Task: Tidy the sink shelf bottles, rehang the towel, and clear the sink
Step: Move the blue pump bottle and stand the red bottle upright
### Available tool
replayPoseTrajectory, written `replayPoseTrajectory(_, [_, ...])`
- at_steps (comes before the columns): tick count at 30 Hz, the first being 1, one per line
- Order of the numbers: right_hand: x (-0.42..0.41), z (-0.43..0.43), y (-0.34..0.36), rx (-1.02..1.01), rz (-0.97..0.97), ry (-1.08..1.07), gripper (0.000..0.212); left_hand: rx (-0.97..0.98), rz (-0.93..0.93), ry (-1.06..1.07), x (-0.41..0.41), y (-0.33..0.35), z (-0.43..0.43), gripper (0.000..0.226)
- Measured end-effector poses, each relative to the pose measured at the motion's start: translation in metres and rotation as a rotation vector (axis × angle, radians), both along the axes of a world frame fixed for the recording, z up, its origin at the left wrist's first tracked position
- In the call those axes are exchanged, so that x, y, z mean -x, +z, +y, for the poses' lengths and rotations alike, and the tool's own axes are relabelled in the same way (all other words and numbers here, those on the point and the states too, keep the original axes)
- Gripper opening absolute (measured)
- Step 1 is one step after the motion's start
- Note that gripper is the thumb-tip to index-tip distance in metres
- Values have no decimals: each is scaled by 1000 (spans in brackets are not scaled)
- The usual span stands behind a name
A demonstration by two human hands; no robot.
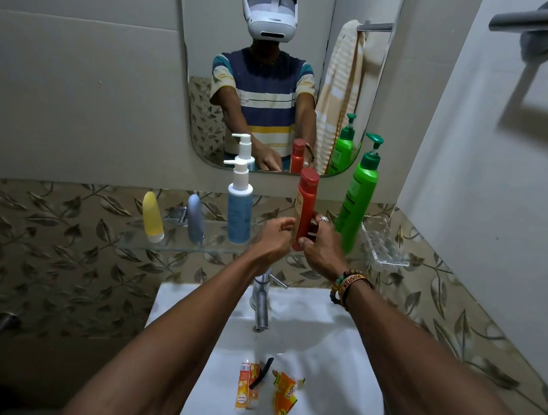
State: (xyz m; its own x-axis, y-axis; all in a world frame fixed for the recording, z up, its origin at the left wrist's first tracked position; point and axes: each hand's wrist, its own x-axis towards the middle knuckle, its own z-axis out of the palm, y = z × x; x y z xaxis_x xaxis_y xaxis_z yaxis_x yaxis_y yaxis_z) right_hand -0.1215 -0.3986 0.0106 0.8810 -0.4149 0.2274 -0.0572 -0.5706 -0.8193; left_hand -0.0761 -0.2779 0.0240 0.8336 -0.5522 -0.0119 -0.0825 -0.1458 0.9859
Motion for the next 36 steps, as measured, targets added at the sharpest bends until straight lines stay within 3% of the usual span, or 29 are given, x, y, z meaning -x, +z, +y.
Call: replayPoseTrajectory(36, [-17, 20, -13, 35, 4, 62, 70, -37, -34, 67, -3, -9, 19, 41])
